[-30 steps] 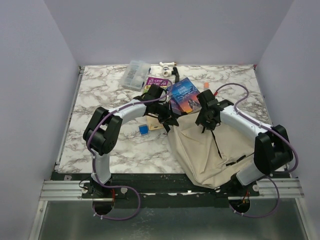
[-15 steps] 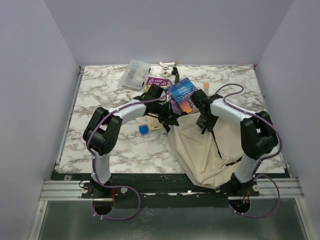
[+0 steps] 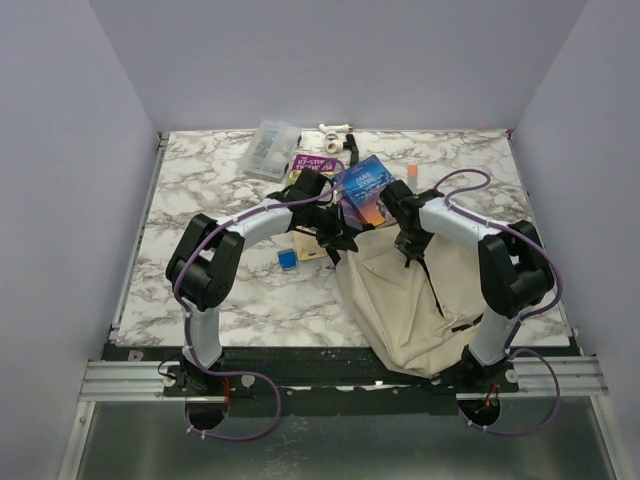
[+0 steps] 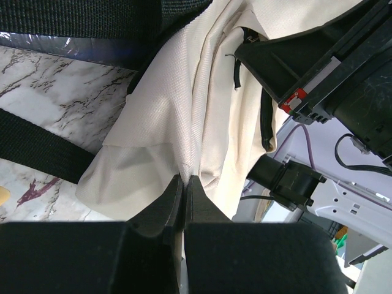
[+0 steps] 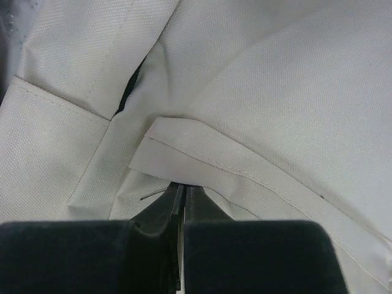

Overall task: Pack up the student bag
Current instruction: Unzip the student bag at the center of the board.

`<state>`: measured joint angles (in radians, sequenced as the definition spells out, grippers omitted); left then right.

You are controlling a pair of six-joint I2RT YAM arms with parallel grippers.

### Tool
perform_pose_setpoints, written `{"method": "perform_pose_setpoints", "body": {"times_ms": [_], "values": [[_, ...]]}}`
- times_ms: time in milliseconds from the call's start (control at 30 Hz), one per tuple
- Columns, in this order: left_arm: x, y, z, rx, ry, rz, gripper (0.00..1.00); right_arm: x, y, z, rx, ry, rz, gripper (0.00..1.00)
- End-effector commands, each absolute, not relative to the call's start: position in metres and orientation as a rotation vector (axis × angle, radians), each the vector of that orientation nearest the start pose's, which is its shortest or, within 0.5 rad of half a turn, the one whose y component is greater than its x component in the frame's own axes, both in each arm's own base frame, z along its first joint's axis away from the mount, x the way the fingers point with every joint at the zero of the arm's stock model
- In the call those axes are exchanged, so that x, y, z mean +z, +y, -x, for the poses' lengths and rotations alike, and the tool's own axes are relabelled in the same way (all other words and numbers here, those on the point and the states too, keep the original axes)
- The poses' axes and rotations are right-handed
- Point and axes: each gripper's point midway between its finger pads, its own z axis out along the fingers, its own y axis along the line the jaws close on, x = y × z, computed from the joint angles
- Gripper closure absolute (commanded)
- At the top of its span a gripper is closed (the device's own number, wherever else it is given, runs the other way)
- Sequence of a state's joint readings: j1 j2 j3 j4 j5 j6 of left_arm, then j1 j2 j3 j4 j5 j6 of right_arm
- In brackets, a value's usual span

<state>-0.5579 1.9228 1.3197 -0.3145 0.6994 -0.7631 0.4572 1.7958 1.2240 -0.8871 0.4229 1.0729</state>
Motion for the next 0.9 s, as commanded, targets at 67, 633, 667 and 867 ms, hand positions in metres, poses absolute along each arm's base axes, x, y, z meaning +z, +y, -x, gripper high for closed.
{"method": "perform_pose_setpoints", "body": {"times_ms": [67, 633, 667, 867], "values": [[0.115, -0.339, -0.315, -1.356, 2.685, -0.028, 1.00, 0.039, 0.094, -0.298, -0.392, 2.591, -0.851, 0.99], [0.087, -0.320, -0.326, -1.218, 2.729, 0.095, 1.00, 0.070, 0.067, -0.223, -0.416, 2.732, -0.724, 0.99], [0.087, -0.319, -0.327, -1.212, 2.727, 0.093, 1.00, 0.076, 0.070, -0.221, -0.383, 2.743, -0.707, 0.99], [0.093, -0.318, -0.330, -1.192, 2.702, 0.070, 1.00, 0.069, 0.099, -0.190, -0.118, 2.905, -0.683, 0.99]]}}
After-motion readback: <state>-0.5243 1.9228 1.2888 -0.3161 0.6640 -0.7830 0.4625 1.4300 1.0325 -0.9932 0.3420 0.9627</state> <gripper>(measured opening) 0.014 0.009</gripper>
